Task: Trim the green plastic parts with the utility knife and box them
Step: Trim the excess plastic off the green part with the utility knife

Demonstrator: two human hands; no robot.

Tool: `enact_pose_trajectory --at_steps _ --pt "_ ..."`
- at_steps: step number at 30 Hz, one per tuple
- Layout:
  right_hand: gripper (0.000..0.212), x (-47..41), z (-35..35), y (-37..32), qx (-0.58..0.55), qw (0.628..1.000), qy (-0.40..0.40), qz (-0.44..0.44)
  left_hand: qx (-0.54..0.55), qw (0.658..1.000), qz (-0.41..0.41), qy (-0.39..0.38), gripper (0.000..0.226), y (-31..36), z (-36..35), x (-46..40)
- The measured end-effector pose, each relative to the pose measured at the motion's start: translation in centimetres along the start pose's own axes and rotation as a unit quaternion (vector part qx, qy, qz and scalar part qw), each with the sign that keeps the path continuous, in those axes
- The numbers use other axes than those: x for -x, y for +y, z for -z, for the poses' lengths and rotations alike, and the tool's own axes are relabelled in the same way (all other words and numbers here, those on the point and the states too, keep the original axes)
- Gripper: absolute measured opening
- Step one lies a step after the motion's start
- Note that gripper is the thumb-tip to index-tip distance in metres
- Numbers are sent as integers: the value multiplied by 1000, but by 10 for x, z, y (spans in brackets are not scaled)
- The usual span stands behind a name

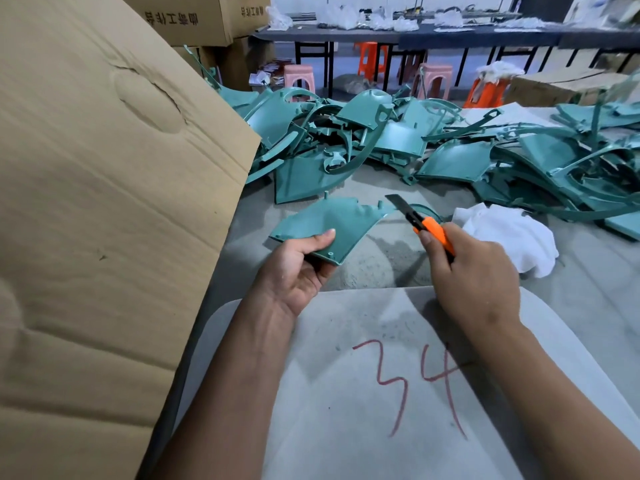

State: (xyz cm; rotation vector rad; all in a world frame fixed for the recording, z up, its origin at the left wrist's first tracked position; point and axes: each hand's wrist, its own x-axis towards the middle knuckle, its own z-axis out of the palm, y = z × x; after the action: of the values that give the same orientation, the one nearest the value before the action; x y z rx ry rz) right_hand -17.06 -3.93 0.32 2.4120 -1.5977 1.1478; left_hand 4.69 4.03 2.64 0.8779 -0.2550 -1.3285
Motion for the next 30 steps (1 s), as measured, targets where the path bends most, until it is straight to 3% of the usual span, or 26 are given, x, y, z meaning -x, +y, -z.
enact_pose_trajectory --at_steps 3,5,8,10,12,14,17,23,27,30 --pt "53 -7 0 19 29 994 -27 -100 -17 999 -28 -16 22 -1 2 2" --pt "52 -9 3 26 33 993 -22 -112 -32 998 -44 -22 26 0 4 2" --pt "42 -3 8 11 -42 999 14 -10 -54 996 -71 -21 30 0 5 0" --pt "40 3 5 -6 -75 994 -25 81 -55 995 -75 -22 34 -1 5 0" --pt "44 6 2 -17 -65 988 -74 115 -48 996 -74 -33 37 -1 6 1" --pt "45 6 2 -18 -51 990 -63 112 -37 996 -67 -47 38 0 9 1" --pt "42 4 6 -10 -71 995 -13 73 -4 996 -54 -71 29 4 13 -1" --pt "53 -9 6 26 -57 993 25 -102 -46 984 -63 -157 52 13 31 0" --pt "51 -16 8 51 3 986 -1 -169 -58 983 -65 -164 59 13 32 2" --pt "43 -21 11 61 69 973 -40 -217 -22 985 -58 -162 46 18 36 5"
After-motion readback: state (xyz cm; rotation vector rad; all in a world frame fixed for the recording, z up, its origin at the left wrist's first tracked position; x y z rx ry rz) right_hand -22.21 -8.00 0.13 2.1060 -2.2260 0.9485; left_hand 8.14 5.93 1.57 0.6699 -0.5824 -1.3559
